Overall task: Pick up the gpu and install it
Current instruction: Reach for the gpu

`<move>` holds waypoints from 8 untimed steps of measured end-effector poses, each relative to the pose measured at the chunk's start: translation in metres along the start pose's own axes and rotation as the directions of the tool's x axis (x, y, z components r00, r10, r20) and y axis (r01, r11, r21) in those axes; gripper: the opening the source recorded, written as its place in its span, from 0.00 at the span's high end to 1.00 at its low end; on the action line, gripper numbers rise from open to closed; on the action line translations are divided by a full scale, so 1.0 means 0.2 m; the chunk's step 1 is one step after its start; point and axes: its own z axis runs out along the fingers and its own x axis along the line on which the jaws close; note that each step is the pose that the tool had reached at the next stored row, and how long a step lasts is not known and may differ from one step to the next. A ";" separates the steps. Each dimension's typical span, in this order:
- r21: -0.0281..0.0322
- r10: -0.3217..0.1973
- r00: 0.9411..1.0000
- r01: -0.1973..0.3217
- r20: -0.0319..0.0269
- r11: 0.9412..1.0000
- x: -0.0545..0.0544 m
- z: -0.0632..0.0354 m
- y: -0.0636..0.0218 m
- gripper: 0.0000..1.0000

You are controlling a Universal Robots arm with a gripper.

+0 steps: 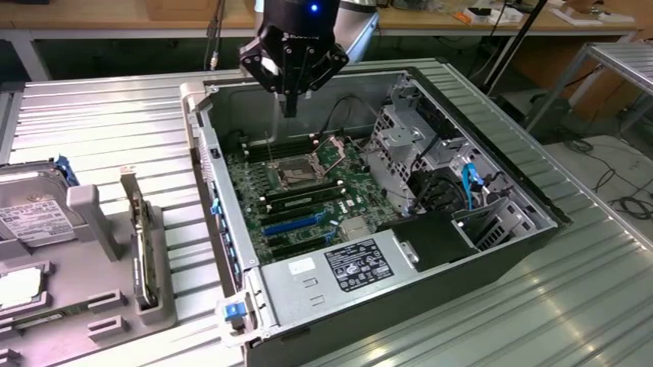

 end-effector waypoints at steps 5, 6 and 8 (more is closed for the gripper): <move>0.000 0.000 1.000 0.000 0.000 1.000 0.01 0.000 -0.001 0.89; 0.000 0.000 1.000 0.000 0.000 1.000 0.02 0.000 -0.001 0.89; 0.000 0.000 1.000 0.000 0.000 1.000 0.03 -0.001 -0.002 0.89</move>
